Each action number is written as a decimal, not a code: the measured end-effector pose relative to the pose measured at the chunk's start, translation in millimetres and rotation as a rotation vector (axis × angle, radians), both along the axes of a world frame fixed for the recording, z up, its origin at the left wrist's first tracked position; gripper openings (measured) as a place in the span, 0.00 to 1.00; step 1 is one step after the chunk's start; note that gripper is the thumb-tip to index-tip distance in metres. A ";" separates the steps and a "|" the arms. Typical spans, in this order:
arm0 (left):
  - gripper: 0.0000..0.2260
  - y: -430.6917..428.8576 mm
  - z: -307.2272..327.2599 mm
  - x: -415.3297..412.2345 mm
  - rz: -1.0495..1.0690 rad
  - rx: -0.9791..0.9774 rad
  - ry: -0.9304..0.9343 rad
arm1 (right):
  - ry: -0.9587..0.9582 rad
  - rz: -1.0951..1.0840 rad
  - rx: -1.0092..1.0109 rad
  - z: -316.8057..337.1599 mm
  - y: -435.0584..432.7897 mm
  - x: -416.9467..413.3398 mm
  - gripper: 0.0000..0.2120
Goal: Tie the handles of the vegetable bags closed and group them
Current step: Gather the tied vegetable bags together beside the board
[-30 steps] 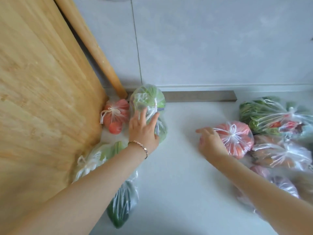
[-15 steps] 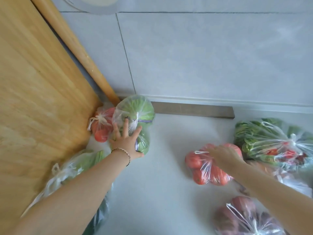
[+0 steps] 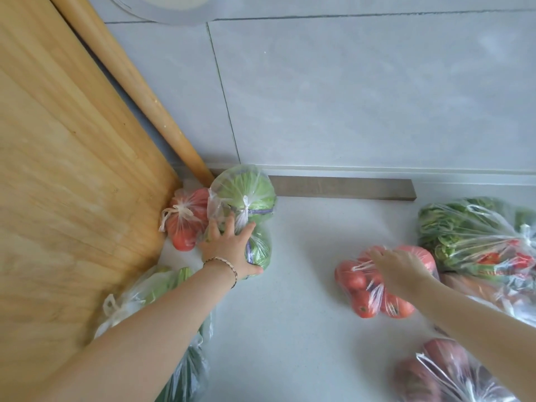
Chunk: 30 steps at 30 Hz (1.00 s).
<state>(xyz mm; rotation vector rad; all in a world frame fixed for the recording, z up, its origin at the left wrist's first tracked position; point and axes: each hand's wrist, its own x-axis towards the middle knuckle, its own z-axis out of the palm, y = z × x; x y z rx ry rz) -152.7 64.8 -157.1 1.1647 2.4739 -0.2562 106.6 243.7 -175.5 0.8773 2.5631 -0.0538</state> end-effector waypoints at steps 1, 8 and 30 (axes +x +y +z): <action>0.44 -0.5 -0.7 -1.2 -0.004 0.002 -0.003 | -0.020 -0.020 -0.007 2.6 0.7 -4.8 0.22; 0.43 -7.8 0.2 -15.8 -0.086 0.030 -0.036 | 0.207 -0.760 -0.254 26.0 27.9 -51.5 0.08; 0.42 -6.2 -6.6 -18.5 -0.107 0.045 0.005 | 0.861 -1.208 -0.769 31.0 36.8 -208.2 0.09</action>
